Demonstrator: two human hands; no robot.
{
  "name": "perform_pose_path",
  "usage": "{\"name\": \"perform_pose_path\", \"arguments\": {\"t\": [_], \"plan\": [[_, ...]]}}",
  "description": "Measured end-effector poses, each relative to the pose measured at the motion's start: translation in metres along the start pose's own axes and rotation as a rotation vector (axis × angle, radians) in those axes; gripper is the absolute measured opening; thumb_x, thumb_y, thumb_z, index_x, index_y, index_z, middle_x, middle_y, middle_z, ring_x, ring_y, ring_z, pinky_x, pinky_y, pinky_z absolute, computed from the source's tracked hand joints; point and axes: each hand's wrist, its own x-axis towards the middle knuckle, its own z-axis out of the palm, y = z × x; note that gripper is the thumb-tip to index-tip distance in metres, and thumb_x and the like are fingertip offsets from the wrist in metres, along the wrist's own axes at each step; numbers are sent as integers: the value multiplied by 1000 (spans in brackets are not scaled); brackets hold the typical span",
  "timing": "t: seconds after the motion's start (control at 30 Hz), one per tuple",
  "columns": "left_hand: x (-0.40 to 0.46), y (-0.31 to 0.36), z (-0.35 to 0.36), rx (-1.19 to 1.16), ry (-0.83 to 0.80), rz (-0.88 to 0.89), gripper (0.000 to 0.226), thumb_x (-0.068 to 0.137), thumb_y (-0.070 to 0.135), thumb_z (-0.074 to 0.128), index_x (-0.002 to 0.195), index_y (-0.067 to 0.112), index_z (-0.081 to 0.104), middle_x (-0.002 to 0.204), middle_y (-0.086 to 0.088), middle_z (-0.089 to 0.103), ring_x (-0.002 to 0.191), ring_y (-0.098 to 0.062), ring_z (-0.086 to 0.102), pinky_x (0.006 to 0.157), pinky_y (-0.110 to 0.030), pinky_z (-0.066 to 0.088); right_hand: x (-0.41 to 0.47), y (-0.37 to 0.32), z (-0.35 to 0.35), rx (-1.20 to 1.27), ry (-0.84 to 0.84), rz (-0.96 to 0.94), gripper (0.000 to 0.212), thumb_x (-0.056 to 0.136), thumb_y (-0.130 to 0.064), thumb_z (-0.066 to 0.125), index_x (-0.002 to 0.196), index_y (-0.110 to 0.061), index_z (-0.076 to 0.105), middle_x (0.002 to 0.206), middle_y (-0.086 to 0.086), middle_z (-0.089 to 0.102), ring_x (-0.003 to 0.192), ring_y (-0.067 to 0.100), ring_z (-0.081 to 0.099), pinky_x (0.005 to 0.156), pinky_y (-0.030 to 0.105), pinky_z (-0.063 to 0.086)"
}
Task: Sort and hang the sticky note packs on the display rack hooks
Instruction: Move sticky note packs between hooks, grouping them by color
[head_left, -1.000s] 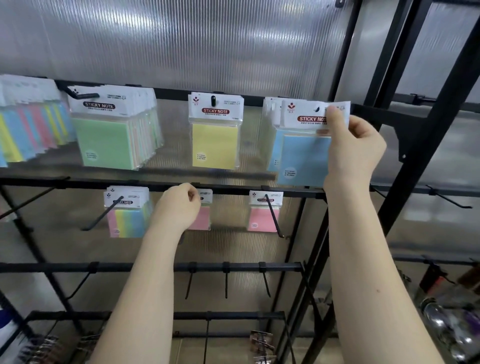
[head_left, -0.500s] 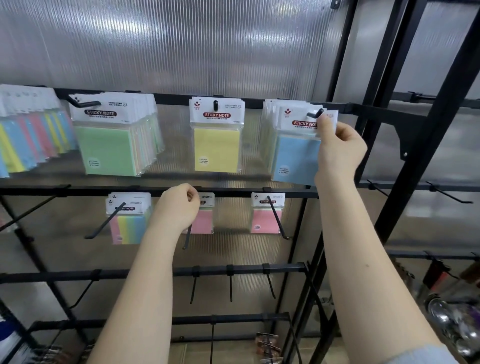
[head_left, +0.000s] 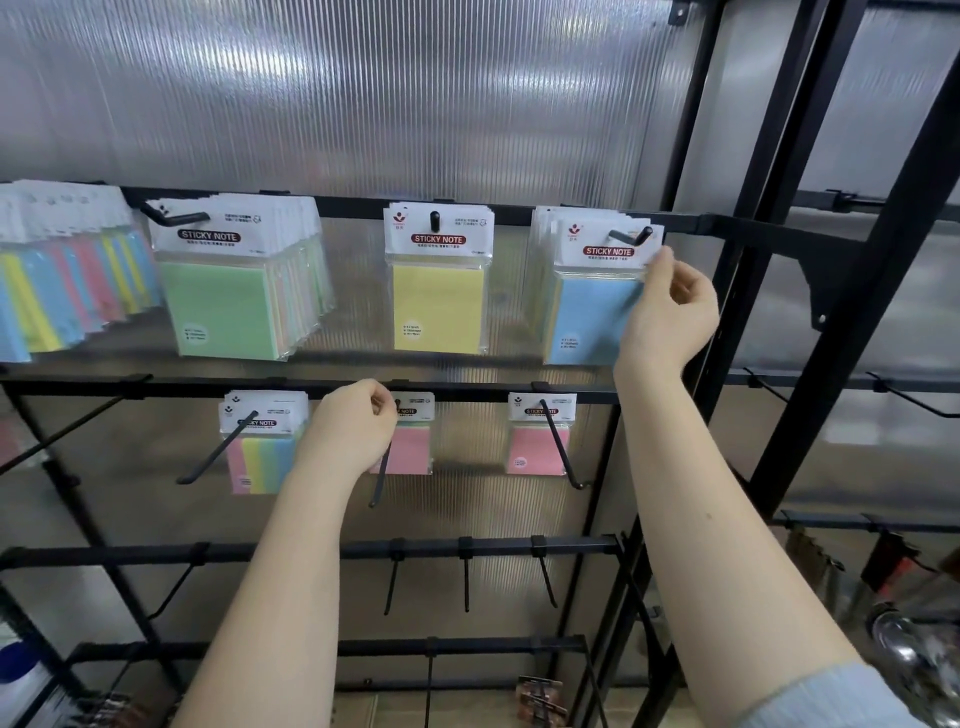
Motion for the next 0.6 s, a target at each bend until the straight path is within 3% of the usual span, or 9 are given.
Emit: {"name": "perform_pose_path", "arguments": {"t": [0.1,0.2,0.3,0.37,0.5,0.6], "plan": [[-2,-3,2,6,-12,-15,16,95,21,44,99,21,60,94,5,59,86,-17,55,80,-31,46,-2,20,-13,-33,46,71,24,100,-27,43,91,-15,62,81,-9,57,75,5,52,67,13,40],[-5,-7,6,1,-24,-32,17,94,20,45,101,20,61,96,4,59,94,-19,54,80,-31,45,-8,47,-25,-84,18,210,27,98,-18,39,85,-14,63,80,-7,57,78,12,51,69,22,40],[-7,-8,9,-14,-27,-50,17,94,19,45,102,20,60,96,5,57,92,-17,53,77,-28,41,-14,78,-34,-167,-89,358,30,93,-10,39,72,-20,58,79,-3,58,72,13,50,66,23,40],[-8,-8,10,-18,-25,-55,18,95,19,45,104,20,60,98,5,57,92,-17,52,77,-28,40,-16,97,-38,-216,-156,438,27,93,-10,39,77,-18,60,78,-2,59,68,12,51,67,25,41],[-9,-9,11,-29,-7,-72,19,95,20,45,105,19,61,97,5,56,92,-17,52,78,-26,39,-21,129,-43,-411,-391,566,18,93,-12,41,80,-15,53,67,-2,46,57,13,40,51,25,32],[-11,-10,12,-39,-3,-85,15,95,19,46,100,19,60,95,4,56,90,-15,50,75,-25,36,-26,144,-44,-445,-564,592,20,96,-11,40,104,-9,58,89,1,59,76,15,53,58,22,38]]}}
